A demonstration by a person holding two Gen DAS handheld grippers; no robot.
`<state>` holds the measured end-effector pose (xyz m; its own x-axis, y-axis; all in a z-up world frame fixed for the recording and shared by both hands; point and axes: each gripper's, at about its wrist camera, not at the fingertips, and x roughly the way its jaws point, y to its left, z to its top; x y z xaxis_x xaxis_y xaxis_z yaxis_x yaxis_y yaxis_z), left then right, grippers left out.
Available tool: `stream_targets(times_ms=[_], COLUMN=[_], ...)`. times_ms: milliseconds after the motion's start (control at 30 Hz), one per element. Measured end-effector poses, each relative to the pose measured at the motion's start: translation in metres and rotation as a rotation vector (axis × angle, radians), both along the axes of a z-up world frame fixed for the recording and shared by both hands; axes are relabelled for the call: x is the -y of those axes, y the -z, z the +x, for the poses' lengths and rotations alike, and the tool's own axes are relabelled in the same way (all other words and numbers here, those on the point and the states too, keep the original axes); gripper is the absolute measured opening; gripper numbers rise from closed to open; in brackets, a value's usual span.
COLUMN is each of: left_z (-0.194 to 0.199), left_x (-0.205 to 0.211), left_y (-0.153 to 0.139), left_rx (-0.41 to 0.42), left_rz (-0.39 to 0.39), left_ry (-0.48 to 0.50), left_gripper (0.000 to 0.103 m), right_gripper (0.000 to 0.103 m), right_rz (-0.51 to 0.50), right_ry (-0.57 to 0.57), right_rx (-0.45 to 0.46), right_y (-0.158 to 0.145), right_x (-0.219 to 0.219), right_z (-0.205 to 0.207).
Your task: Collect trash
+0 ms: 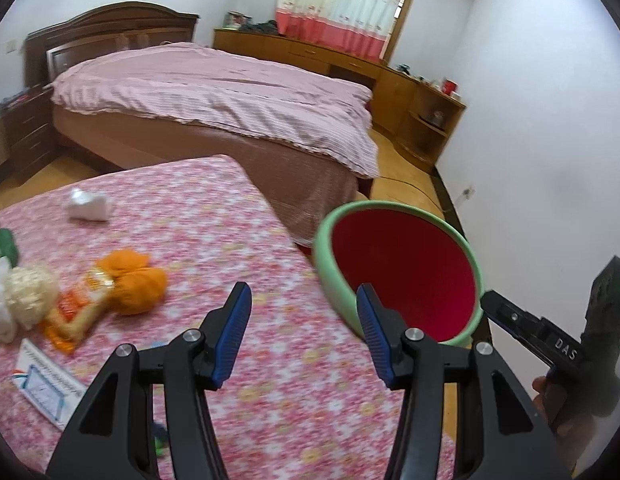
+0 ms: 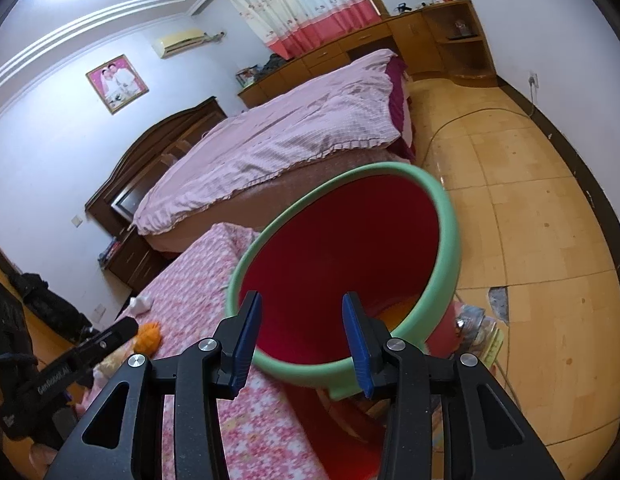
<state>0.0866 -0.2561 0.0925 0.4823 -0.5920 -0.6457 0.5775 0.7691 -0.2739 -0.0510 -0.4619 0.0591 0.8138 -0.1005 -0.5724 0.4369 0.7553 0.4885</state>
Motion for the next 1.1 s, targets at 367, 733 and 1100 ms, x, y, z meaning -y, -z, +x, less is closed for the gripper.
stream_targets(times_ms=[367, 733, 1100], left_z=[0.026, 0.060, 0.097], left_x=[-0.077, -0.162, -0.228], left_y=[0.003, 0.008, 0.045], left_rx=[0.012, 0.034, -0.097], left_rz=[0.018, 0.082, 0.085], left_ry=[-0.161, -0.323, -0.505], left_gripper=[0.055, 0.055, 0.056], right_gripper=[0.043, 0.043, 0.043], right_rz=[-0.018, -0.042, -0.057], right_ry=[-0.054, -0.102, -0.183], right_rx=[-0.035, -0.084, -0.127], right_y=[0.000, 0.005, 0.006], right_x=[-0.034, -0.064, -0.098], right_z=[0.011, 0.034, 0.069])
